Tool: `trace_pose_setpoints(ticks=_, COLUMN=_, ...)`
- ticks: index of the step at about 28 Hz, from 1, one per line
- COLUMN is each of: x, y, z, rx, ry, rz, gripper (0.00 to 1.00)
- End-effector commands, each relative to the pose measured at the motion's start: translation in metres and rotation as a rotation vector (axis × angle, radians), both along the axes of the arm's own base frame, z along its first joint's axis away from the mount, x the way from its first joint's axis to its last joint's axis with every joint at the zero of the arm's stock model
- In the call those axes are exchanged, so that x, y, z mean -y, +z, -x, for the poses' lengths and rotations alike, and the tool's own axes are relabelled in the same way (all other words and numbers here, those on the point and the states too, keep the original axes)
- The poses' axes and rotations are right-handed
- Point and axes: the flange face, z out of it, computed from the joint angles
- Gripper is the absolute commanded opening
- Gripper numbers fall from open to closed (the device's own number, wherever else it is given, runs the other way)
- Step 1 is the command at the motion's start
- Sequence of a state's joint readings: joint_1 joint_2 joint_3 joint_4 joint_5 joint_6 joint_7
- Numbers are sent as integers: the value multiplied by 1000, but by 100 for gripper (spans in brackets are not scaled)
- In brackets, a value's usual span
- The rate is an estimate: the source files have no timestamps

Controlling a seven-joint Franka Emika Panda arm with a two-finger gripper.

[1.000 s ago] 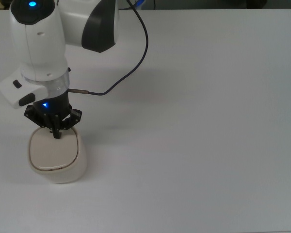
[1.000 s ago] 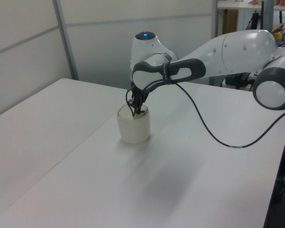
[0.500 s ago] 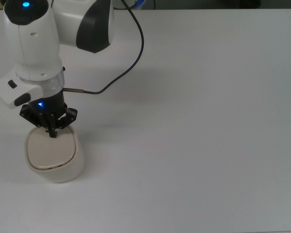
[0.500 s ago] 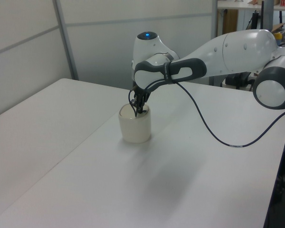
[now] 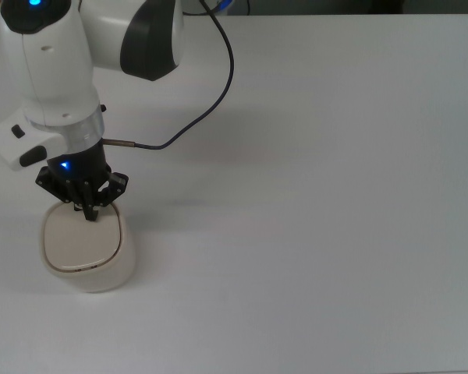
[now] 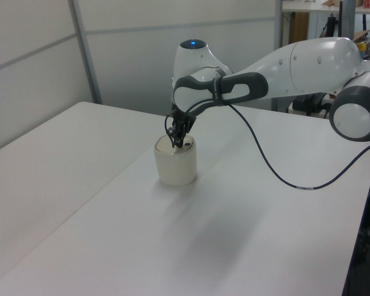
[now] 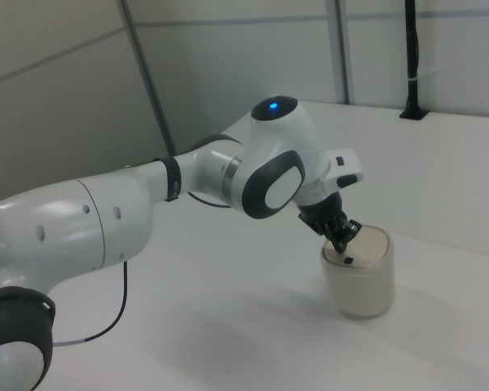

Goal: Close the trash can

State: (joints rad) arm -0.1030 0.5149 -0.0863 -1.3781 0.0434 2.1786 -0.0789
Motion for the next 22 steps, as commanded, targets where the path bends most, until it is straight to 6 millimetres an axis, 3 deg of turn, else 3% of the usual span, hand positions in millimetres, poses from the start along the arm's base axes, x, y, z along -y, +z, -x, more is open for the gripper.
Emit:
trace_pose_setpoints(ticks=1, x=0, y=46, z=14, rx=51, ry=-96, rz=-55, gripper=3)
trace_pose_setpoints(ticks=3, x=0, y=70, z=21, rx=75, ry=-113, rz=-61, gripper=9)
trace_pose_setpoints(ticks=8, x=1, y=91, z=37, rx=22, ry=-129, rz=-74, gripper=34)
trace_pose_setpoints(ticks=9, x=3, y=103, z=46, rx=5, ry=-131, rz=-77, gripper=57)
trace_pose_setpoints(ticks=14, x=11, y=132, z=76, rx=-74, ry=-123, rz=-84, gripper=96)
trace_pose_setpoints(ticks=15, x=17, y=141, z=88, rx=-106, ry=-107, rz=-86, gripper=100)
trace_pose_setpoints(ticks=22, x=39, y=165, z=126, rx=-197, ry=-34, rz=-84, gripper=100)
